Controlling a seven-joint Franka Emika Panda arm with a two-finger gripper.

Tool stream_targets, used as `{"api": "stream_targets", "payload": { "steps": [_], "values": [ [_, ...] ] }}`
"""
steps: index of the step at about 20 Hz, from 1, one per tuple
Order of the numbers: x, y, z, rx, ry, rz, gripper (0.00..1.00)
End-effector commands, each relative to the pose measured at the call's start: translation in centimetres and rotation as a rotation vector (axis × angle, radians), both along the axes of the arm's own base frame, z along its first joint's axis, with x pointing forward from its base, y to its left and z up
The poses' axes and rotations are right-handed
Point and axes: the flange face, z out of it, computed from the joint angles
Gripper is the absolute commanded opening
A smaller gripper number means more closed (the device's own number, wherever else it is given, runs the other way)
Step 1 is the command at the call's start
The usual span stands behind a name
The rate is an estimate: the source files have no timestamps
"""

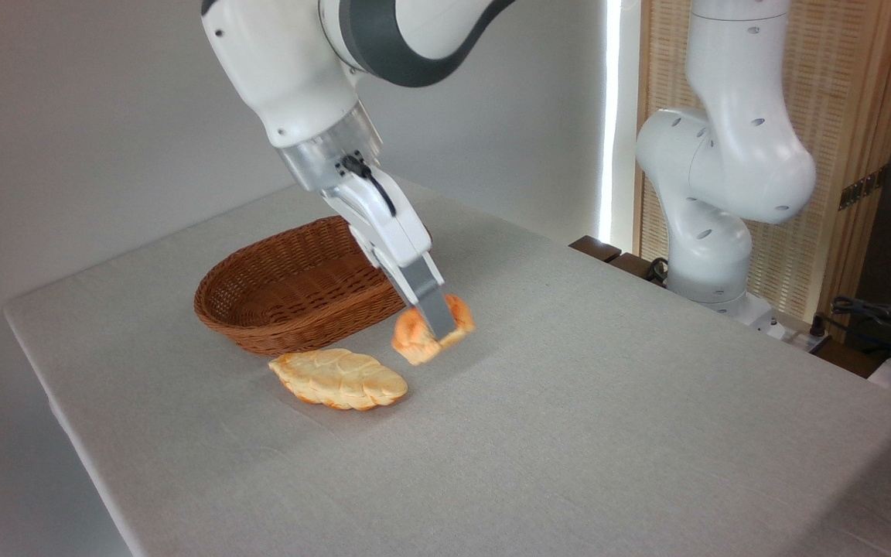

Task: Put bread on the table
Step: 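Carry the bun out of the basket and release it on the table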

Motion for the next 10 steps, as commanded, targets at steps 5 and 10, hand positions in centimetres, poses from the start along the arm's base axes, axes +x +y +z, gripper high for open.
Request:
{"api": "stream_targets", "payload": {
  "steps": [5, 10],
  "values": [
    [-2.0, 1.5, -3.6, 0.030, 0.103, -0.029, 1.00],
    [-2.2, 2.1, -2.6, 0.027, 0.090, -0.019, 1.00]
  ]
}}
